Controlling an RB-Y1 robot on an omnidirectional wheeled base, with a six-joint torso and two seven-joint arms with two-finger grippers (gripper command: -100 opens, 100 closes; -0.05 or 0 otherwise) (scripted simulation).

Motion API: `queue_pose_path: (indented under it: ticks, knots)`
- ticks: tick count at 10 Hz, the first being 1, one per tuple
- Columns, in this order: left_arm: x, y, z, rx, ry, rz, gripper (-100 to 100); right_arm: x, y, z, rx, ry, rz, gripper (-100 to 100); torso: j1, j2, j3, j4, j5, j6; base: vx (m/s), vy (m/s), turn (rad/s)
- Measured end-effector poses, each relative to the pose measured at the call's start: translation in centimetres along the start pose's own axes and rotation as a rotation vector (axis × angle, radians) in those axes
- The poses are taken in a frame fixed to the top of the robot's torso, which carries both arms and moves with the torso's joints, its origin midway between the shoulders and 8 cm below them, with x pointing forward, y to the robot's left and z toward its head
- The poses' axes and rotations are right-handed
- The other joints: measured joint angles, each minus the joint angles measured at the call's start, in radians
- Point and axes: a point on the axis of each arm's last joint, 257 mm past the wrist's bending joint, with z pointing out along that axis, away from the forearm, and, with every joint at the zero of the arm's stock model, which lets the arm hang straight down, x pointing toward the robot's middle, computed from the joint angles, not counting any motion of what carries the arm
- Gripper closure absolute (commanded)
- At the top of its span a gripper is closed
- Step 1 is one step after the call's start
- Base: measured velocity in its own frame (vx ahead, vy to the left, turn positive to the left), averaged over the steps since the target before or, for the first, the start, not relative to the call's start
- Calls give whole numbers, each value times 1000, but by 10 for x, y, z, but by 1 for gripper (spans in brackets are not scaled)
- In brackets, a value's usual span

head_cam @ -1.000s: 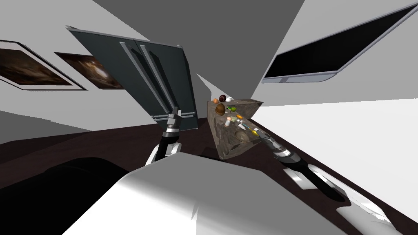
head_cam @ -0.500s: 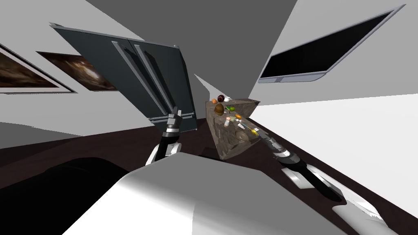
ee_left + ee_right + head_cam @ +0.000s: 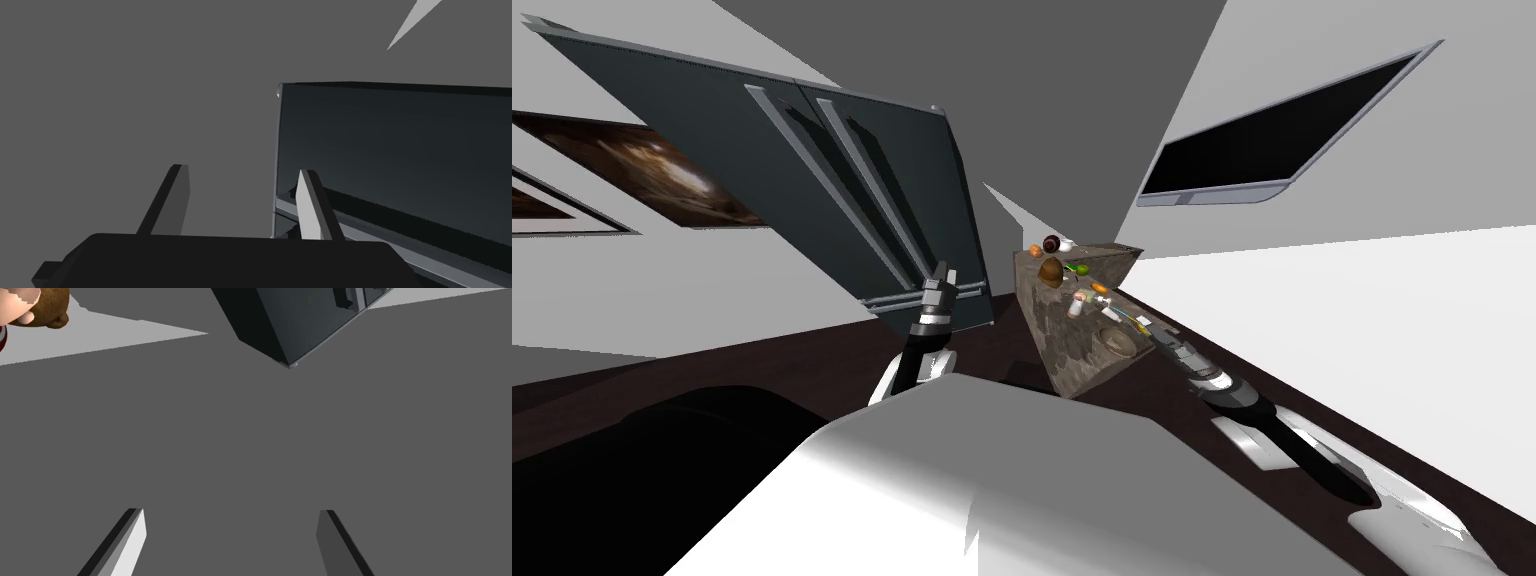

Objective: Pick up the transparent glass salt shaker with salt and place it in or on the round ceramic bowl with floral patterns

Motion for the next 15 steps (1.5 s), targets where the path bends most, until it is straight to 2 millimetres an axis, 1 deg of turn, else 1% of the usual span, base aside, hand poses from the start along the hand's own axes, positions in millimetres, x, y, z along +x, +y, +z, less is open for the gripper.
queue_pose_path:
  ticks: [3,5,6,7,10,11,13,15]
  knots:
    - [0,0,0,0,0,0,0,11,-17,-18,63,95,-4,-100,-5,1,1,0,-1,0,127,80,22]
    - [0,0,0,0,0,0,0,23,-36,-36,129,178,-10,-100,-6,0,0,0,-1,0,158,71,54]
    - [0,0,0,0,0,0,0,27,-45,-47,169,224,-14,-100,-6,-1,-1,0,-1,0,147,64,79]
    - [0,0,0,0,0,0,0,34,-51,-64,211,273,-17,-100,-6,0,0,0,-2,0,140,64,64]
    - [0,0,0,0,0,0,0,43,-82,-110,340,429,-43,-100,-9,-2,-1,0,-2,0,148,22,66]
    - [0,0,0,0,0,0,0,46,-88,-117,362,459,-52,-100,-9,1,0,0,-2,0,96,22,80]
    - [0,0,0,0,0,0,0,43,-98,-143,431,552,-74,-100,-8,2,1,0,-2,0,103,30,62]
    - [0,0,0,0,0,0,0,44,-107,-153,460,589,-89,-100,-9,7,4,1,-2,0,42,7,30]
